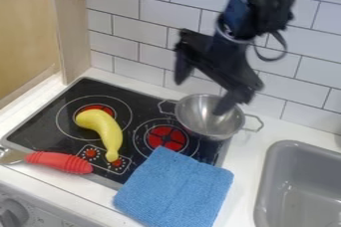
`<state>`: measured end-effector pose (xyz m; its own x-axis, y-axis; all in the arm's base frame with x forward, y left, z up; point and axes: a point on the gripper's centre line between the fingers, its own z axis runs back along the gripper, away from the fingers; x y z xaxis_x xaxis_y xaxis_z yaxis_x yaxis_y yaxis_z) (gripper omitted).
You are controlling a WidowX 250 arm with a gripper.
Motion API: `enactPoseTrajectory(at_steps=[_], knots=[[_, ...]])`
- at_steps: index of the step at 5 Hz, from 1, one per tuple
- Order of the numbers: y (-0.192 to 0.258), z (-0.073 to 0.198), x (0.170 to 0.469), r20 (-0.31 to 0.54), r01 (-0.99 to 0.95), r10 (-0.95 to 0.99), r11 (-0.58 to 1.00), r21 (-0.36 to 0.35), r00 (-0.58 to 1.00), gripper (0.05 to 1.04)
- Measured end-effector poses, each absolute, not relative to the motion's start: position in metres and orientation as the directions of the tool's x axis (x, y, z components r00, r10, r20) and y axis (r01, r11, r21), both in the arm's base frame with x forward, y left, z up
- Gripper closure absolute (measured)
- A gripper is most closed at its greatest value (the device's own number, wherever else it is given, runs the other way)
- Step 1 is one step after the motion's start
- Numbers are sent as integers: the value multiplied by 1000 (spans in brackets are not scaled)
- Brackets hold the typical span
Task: Move yellow banana in the upper left corner of the stove
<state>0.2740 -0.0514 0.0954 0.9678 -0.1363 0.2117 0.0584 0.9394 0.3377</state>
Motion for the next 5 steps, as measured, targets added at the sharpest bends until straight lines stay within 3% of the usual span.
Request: enactPoseTrajectory(at_steps=[2, 4, 5], knots=[[-5, 105, 238, 269, -409, 347, 886, 220, 898, 84], [37, 77, 217, 233, -655, 621, 746, 120, 749, 84], [42, 56, 223, 225, -677, 648, 732, 82, 728, 84]])
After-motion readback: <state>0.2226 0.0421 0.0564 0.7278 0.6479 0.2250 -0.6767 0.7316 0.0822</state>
